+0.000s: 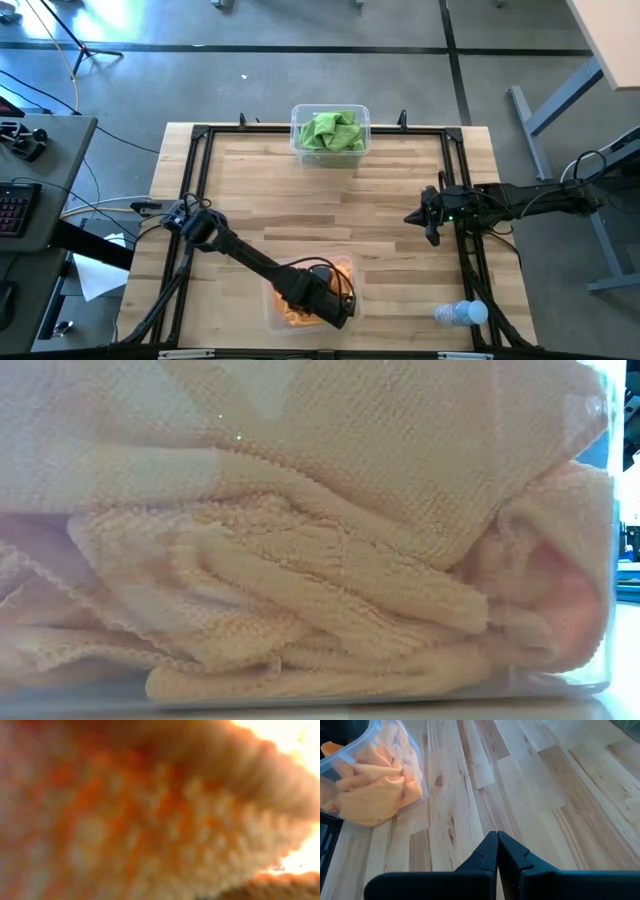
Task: Sort microfiber towel by color & place in baskets
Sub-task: Put the yellow towel into the bottom transparent bin, then return to Home Position
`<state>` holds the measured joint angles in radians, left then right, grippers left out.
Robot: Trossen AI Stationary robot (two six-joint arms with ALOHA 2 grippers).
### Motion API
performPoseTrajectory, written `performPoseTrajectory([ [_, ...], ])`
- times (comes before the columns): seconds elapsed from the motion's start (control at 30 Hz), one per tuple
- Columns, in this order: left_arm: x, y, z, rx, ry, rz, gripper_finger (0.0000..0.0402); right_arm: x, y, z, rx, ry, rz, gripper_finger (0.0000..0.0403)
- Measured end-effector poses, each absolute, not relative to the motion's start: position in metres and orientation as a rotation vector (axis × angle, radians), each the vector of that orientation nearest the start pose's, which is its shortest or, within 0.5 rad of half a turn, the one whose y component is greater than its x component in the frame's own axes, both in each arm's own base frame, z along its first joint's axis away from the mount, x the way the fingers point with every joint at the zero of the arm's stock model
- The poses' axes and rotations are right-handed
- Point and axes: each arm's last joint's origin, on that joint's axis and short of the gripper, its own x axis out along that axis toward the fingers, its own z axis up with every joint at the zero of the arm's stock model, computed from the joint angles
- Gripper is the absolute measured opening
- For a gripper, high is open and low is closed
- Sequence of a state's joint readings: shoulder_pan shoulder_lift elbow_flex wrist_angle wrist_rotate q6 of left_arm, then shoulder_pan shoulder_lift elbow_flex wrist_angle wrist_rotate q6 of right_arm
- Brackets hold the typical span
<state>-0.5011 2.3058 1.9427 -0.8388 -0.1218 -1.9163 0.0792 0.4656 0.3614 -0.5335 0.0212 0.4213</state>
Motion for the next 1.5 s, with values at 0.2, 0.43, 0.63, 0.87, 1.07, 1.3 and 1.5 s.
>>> performPoseTrajectory([
  [0.2, 0.425, -0.230, 0.179, -1.311, 0.997, 0.804, 0.0048, 0.111, 0.008, 0.199, 0.373, 0.638, -0.078, 0.0000],
  [0.43, 0.429, -0.233, 0.181, -1.368, 0.980, 0.781, 0.0108, 0.111, 0.008, 0.199, 0.372, 0.638, -0.078, 0.0000],
  [0.63, 0.431, -0.233, 0.196, -1.392, 1.008, 0.773, 0.0121, 0.112, 0.008, 0.199, 0.373, 0.635, -0.076, 0.0000],
  [0.87, 0.424, -0.231, 0.229, -1.354, 1.041, 0.851, 0.0122, 0.113, 0.008, 0.201, 0.377, 0.604, -0.067, 0.0000],
  [1.07, 0.414, -0.228, 0.270, -1.313, 1.055, 0.862, 0.0122, 0.113, 0.008, 0.202, 0.376, 0.603, -0.066, 0.0000],
  [1.3, 0.400, -0.224, 0.297, -1.258, 0.993, 0.842, 0.0122, 0.113, 0.008, 0.202, 0.377, 0.603, -0.066, 0.0000],
  [1.5, 0.381, -0.220, 0.313, -1.179, 0.943, 0.898, 0.0122, 0.113, 0.008, 0.202, 0.376, 0.603, -0.067, 0.0000],
])
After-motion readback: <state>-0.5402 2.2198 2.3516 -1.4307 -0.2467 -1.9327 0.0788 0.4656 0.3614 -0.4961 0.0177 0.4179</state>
